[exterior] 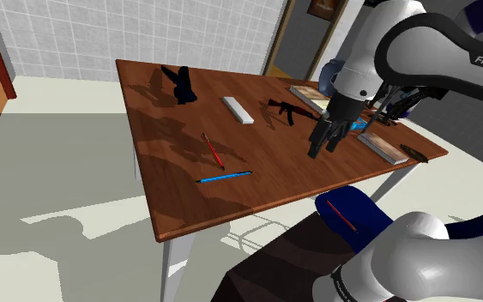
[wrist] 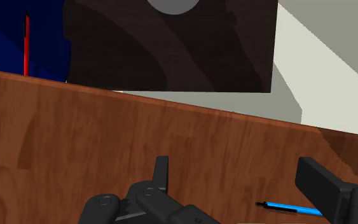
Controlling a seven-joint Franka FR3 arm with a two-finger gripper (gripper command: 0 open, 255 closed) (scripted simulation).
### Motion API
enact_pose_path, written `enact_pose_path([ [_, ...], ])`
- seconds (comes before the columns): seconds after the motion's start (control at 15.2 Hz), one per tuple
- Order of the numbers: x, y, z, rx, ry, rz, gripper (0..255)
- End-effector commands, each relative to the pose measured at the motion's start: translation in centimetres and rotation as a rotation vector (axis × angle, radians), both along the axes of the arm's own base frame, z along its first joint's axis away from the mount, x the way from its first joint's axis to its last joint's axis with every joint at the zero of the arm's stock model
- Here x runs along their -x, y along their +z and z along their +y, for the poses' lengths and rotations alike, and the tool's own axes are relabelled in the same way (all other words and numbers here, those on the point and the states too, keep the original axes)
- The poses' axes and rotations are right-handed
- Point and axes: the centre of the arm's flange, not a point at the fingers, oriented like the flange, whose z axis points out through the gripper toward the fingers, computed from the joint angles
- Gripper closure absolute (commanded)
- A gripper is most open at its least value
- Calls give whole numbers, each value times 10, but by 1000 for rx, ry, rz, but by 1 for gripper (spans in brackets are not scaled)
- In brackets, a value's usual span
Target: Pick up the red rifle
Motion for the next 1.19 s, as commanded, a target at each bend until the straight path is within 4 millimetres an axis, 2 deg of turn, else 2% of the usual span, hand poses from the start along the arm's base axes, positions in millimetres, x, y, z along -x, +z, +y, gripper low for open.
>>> enact_pose_path([
  [0.0,0,0,0,0,0,0,0],
  [1.12,-174,-22,-144,24,-80,36,0],
])
